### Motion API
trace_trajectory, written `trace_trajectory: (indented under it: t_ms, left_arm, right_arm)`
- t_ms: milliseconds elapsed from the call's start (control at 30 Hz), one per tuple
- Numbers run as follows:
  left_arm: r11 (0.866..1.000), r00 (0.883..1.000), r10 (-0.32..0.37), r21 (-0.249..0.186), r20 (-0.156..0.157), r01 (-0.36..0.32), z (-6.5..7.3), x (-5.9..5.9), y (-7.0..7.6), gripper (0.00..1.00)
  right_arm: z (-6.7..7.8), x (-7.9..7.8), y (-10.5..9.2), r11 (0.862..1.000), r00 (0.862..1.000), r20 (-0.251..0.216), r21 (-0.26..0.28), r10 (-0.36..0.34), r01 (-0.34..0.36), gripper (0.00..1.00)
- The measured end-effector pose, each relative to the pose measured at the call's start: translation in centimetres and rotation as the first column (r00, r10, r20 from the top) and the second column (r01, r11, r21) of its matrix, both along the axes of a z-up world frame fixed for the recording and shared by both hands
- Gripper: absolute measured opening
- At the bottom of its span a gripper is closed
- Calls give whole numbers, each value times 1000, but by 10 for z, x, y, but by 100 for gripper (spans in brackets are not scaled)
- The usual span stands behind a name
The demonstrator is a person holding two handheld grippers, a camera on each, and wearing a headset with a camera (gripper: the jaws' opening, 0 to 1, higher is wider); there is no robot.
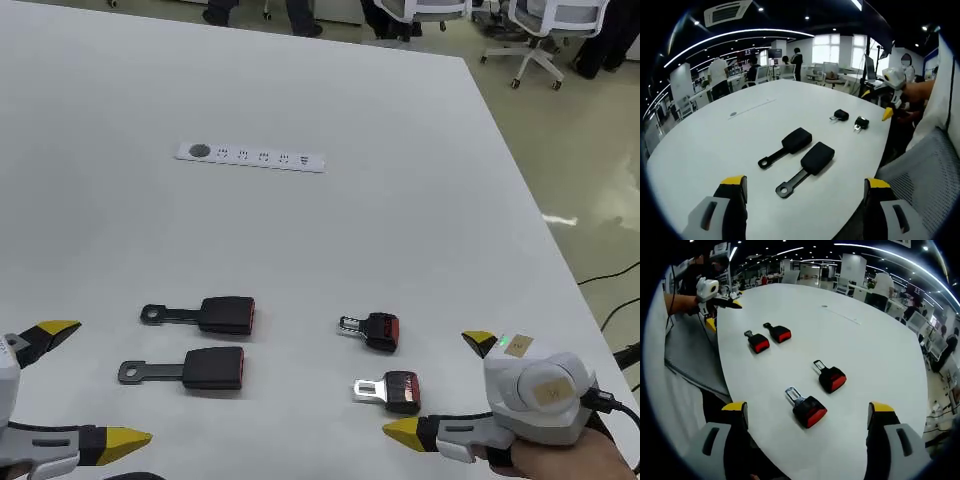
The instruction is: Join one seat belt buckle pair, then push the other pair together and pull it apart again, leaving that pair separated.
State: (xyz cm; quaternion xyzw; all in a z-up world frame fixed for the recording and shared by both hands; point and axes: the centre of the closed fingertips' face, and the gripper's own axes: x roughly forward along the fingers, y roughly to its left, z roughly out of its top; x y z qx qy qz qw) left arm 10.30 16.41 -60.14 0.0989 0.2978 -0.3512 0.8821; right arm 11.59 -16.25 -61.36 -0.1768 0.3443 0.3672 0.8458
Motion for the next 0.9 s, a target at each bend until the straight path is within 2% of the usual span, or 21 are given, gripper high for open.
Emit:
trace_trajectory:
  t_ms: [133, 200, 433, 900]
  left_arm:
    - [1000, 1000, -1, -1, 0, 1, 1, 0, -2, 98]
    - [1000, 1000, 0, -3, -4, 0, -3, 1, 2, 97]
    - [1000, 1000, 2, -7, -14, -2, -4, -2, 4, 97]
    - [1000, 1000, 0, -1, -12, 0, 0, -5, 1, 96]
  right_arm:
    - [1, 1, 1, 1000, 1000, -1, -1, 1, -1, 99]
    - [0, 2, 2, 1000, 1000, -1, -1, 2, -2, 99]
    - [-1, 2, 5, 1000, 1000, -4, -3, 11, -11, 99]
    - [0, 2, 5, 1000, 1000, -7, 0, 10, -10, 97]
